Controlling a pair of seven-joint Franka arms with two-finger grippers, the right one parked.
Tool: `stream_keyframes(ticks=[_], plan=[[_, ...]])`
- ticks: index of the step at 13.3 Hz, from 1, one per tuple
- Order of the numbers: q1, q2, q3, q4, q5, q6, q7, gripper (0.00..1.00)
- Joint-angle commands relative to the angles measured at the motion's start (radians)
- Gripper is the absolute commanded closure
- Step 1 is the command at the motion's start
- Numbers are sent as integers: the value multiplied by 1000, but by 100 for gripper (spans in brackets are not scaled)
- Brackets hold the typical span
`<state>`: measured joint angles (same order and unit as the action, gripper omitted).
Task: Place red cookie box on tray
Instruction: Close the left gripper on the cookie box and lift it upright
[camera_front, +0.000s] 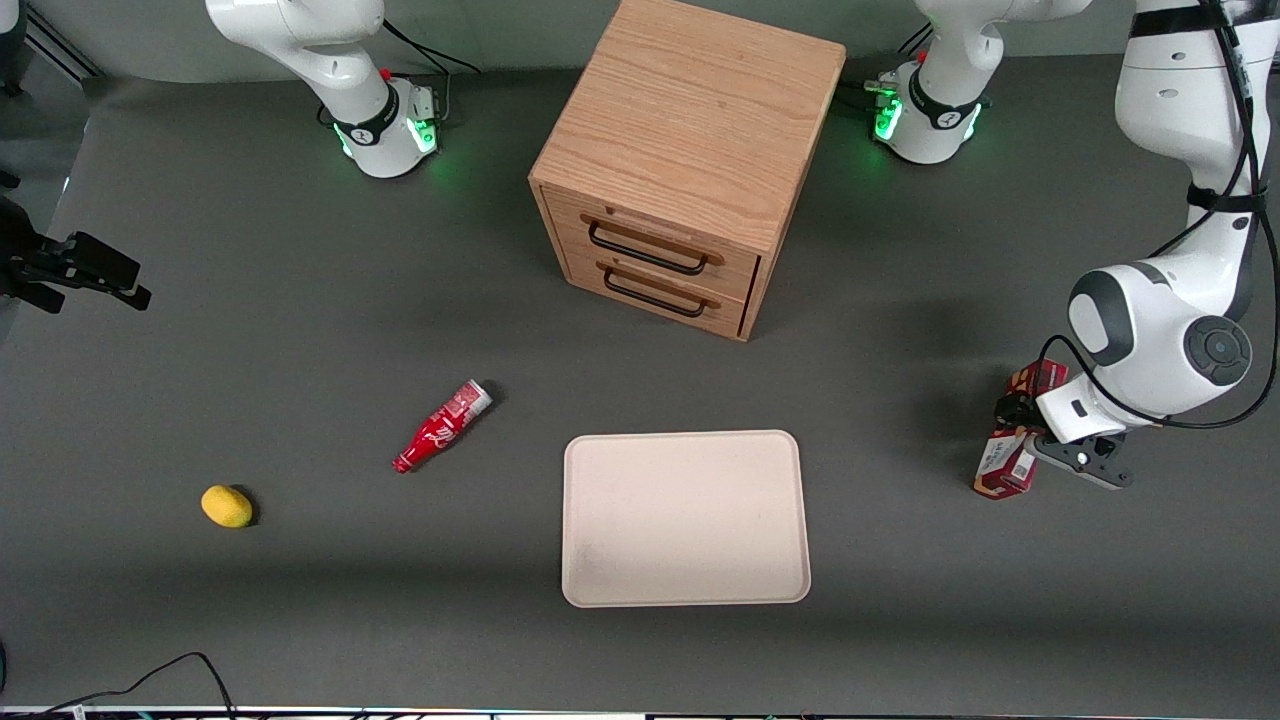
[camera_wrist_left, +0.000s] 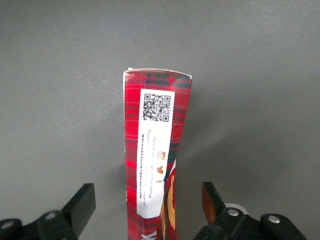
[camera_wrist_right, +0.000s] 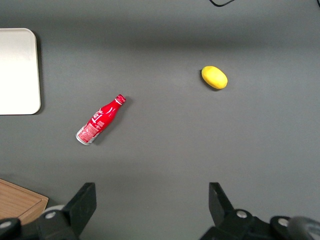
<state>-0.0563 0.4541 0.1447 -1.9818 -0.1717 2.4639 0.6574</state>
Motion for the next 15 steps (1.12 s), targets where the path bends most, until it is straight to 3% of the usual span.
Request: stream_keyframes(ticks=[1,2,11,15], plan=[[-2,-9,3,-8,-20,7,28,81],[-3,-9,3,-8,-20,6,31,100],[-7,-24,3,3,-20,-20,42,100],[-2,-129,7,134,-18,-318,24,100]])
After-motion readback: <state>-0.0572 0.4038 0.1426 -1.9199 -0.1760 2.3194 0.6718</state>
